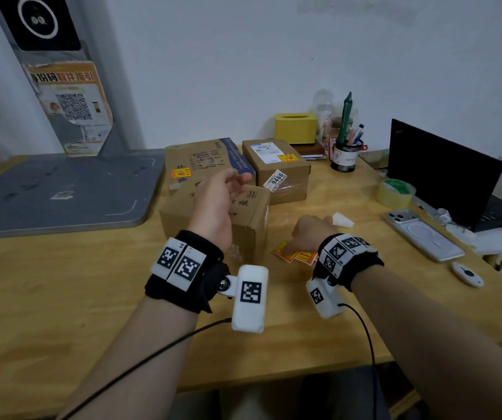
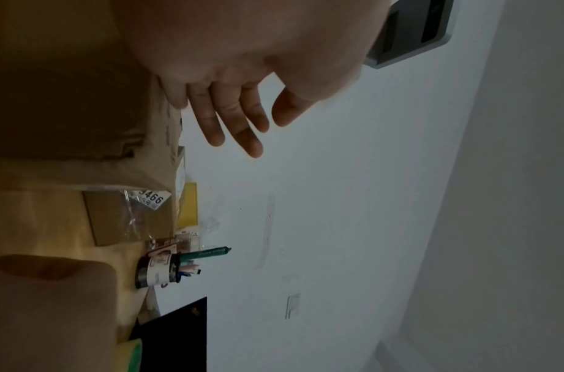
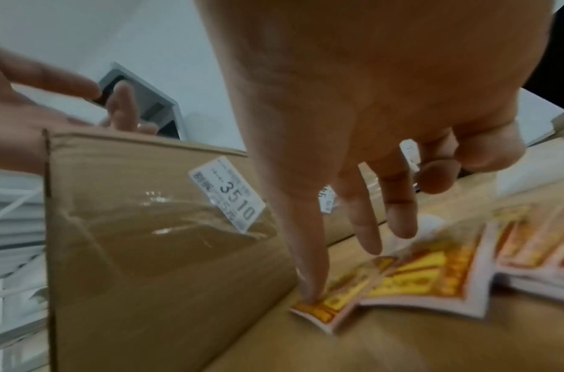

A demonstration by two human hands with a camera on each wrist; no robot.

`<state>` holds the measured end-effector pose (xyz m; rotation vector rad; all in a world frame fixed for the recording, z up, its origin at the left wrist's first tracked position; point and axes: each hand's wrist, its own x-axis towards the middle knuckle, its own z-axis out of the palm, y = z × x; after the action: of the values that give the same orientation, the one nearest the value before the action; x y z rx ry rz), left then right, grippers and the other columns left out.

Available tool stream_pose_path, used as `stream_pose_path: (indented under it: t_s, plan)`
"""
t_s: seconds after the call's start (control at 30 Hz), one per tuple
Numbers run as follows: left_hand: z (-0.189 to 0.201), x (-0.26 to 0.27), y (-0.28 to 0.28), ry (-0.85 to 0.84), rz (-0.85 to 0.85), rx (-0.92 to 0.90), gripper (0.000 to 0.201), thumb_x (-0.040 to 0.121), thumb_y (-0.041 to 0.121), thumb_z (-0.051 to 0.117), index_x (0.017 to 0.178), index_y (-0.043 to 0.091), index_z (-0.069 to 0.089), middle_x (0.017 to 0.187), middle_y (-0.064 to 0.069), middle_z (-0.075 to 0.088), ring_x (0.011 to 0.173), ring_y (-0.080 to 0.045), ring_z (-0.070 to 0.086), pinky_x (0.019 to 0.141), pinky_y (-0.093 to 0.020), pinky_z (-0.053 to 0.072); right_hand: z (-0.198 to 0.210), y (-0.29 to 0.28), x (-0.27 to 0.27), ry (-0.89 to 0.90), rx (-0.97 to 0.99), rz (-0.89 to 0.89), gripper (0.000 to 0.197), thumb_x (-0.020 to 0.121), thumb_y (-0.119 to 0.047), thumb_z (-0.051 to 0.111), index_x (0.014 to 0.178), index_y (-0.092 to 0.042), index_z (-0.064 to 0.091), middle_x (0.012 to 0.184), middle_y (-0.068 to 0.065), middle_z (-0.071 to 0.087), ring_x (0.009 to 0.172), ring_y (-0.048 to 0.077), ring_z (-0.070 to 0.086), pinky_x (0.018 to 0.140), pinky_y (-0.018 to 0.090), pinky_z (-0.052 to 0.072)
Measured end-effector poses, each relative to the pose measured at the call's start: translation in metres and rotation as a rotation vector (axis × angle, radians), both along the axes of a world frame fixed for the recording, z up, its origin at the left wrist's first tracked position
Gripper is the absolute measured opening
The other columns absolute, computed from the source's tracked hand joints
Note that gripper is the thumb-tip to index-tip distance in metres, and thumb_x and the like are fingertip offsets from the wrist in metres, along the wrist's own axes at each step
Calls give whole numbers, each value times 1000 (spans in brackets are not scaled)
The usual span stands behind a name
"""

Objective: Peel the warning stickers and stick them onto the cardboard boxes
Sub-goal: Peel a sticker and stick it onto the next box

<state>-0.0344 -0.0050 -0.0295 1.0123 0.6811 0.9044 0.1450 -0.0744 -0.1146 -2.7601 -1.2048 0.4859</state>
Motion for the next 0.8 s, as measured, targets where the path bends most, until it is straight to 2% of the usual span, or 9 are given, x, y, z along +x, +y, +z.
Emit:
stream_pose_path:
  t_s: [0.07, 0.13, 0.23, 0.3, 0.37, 0.43, 0.53, 0.7, 0.8]
  plan:
    - [1, 6, -1, 6, -22, -9, 16, 101, 25, 48, 90, 20, 59, 82, 2, 77, 97, -18, 67, 117, -44, 25, -4, 1, 1, -30, -22, 22, 47, 71, -58, 79, 87, -16, 66, 92, 5, 69, 104, 35, 55, 93, 44, 36]
    - [1, 9, -1, 11, -31, -11, 19, 101, 27, 48, 86, 21, 57, 82, 3, 78, 95, -17, 69, 119, -45, 16, -4, 2, 1, -24, -9, 33, 44, 70, -55, 81, 88, -17, 70, 91, 3, 72, 98, 31, 61, 94, 44, 33]
    - [1, 12, -3, 33, -26, -10, 16, 101, 28, 50, 90, 20, 59, 88, 0, 79, 95, -17, 71, 108, -39, 15, -2, 2, 0, 2, 24, 28, 49, 70, -50, 85, 104, -17, 75, 102, 3, 74, 103, 27, 64, 105, 42, 37]
    - [1, 14, -3, 38, -19, -9, 14, 101, 28, 51, 95, 19, 60, 94, -3, 78, 98, -18, 71, 98, -34, 18, -1, 0, 0, 37, 57, 11, 44, 72, -45, 87, 104, -17, 76, 102, 2, 73, 104, 25, 65, 106, 42, 42]
    - [1, 15, -4, 58, -16, -11, 15, 101, 28, 50, 95, 20, 61, 94, -2, 79, 100, -18, 72, 96, -33, 17, 1, -3, 2, 149, 137, -32, 27, 76, -33, 87, 95, -18, 76, 94, 0, 71, 101, 24, 67, 97, 38, 51]
    - [3, 15, -5, 51, -18, -21, 17, 101, 27, 49, 91, 20, 60, 95, -2, 78, 96, -18, 71, 96, -34, 18, 6, -6, 5, 312, 293, -83, 12, 80, -20, 84, 86, -17, 74, 85, 0, 68, 90, 21, 66, 75, 32, 55]
    - [4, 15, -7, -15, 11, -46, 19, 102, 22, 47, 87, 19, 59, 94, -4, 76, 92, -17, 70, 91, -27, 26, 23, -10, 8, 485, 548, -171, 9, 86, -14, 79, 88, -17, 71, 85, 4, 67, 75, 17, 60, 53, 25, 42]
    - [3, 25, -4, -231, 111, -158, 23, 102, 17, 46, 81, 16, 57, 79, -3, 72, 85, -19, 70, 72, -20, 46, 67, -12, 12, 704, 869, -206, 13, 89, -14, 78, 100, -21, 75, 88, 4, 75, 69, 16, 65, 56, 28, 44]
    - [1, 36, 2, -276, 126, -216, 23, 103, 23, 45, 82, 18, 54, 78, -1, 72, 82, -17, 71, 87, -27, 37, 93, -10, 13, 817, 979, -152, 18, 92, -11, 74, 109, -16, 75, 89, 7, 75, 60, 11, 67, 50, 24, 47]
